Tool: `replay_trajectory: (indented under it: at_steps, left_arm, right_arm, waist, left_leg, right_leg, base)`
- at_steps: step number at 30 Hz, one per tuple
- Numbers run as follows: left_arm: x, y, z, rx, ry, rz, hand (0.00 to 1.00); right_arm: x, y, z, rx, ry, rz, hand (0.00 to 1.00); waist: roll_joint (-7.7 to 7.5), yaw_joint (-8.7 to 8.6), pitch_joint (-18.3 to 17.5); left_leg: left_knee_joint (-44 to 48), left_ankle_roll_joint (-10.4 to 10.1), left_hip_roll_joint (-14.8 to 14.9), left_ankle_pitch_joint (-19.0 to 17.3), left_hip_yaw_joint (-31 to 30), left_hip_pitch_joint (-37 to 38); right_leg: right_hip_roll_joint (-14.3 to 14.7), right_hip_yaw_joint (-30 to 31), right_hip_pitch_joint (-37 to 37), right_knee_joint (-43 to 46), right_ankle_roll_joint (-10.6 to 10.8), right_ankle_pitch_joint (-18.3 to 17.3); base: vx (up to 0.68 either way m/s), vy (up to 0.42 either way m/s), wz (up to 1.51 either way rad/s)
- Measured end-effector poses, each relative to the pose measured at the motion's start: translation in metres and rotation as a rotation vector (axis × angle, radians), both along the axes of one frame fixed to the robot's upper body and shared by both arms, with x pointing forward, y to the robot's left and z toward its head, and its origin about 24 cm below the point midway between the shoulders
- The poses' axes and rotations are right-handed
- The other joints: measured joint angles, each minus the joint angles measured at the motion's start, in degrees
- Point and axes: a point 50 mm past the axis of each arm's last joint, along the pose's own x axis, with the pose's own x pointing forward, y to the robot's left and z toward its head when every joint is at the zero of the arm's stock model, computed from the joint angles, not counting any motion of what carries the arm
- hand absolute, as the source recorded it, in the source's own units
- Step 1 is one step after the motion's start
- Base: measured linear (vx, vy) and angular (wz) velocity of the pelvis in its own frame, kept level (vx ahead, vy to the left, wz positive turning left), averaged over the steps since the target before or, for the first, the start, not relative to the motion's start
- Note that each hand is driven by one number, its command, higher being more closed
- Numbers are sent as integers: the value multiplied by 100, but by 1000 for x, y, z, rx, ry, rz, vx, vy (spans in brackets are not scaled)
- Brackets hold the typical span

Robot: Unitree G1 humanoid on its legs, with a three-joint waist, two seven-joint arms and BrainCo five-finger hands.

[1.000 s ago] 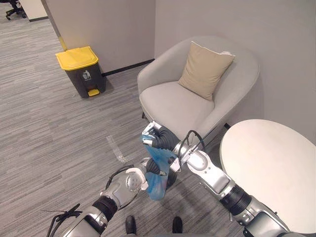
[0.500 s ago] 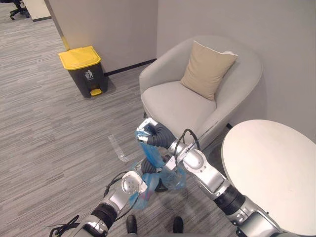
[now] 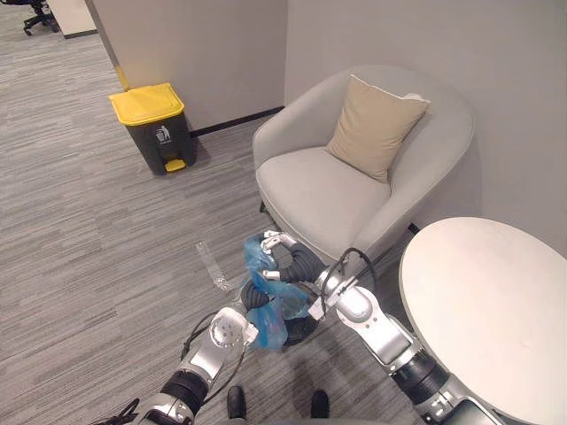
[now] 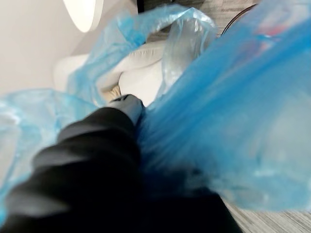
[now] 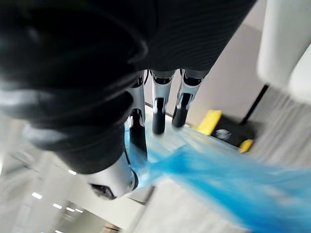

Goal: Gather rubbish on tea table into small bin, then transfer packed bag to large trash can.

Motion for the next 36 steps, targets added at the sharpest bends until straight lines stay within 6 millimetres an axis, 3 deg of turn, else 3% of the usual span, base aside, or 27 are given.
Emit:
replay_trajectory:
  at_steps: [9,15,18,21,23,27,32,36]
  left_arm:
    - [-1,25,2,-9,-23,131,100]
    - [-11,43,-5,-26,4,217,100]
    - [-28,57,-16,-24,52,283,100]
    - [-45,68,-28,-43,112,349,100]
    - [-60,77,-42,-60,191,424,100]
    - [-84,83,-67,-85,339,500,100]
    - [-109,85,-88,-93,476,571,100]
    - [-129,80,-101,-93,577,596,100]
  right_arm:
    - [4,-46,-14,-183,-68,-183,0]
    - [1,-76,-21,-153,-35,-333,0]
    - [-4,-95,-44,-60,94,-491,0]
    - [-18,-112,-80,10,291,-625,0]
    - [-34,-123,-113,63,465,-736,0]
    - [-61,-141,-155,110,702,-881,0]
    - [-98,-149,-195,148,958,-1033,0]
    - [-125,-159,-214,139,1090,-1138,0]
  waist:
    - [-3,20,-1]
    - [-3,15,-1]
    - [-3,0,-1]
    - [-3,-1,-1]
    - [0,-2,1]
    - [9,-6,7]
    - [24,0,18]
    - [67,3,62]
  left_leg:
    - [0,0,2,-1,-23,5]
    - [1,-1,-9,-2,-36,6]
    - [2,-1,-23,-3,-41,7]
    - [2,0,-42,-4,-61,8]
    - [2,5,-59,-13,-86,46]
    - [-24,-31,-104,-114,-88,198]
    - [-29,7,-121,-158,-64,194]
    - [-30,14,-143,-186,-37,382]
  right_leg:
    - [1,-30,21,0,-5,-22]
    - [5,-51,31,0,-1,-40]
    - [4,-59,33,0,21,-66]
    - [-8,-98,49,-1,63,-107]
    - [-39,-157,101,-1,75,-123]
    - [-81,-169,233,-3,89,-187]
    - [-110,-161,256,-2,98,-217]
    - [-123,-148,423,3,152,-260]
  base:
    - [4,1,2]
    - [0,0,0]
    - [0,0,0]
    - [7,6,4]
    - [12,16,7]
    - [-1,20,5]
    - [8,1,0]
    - [52,0,-2]
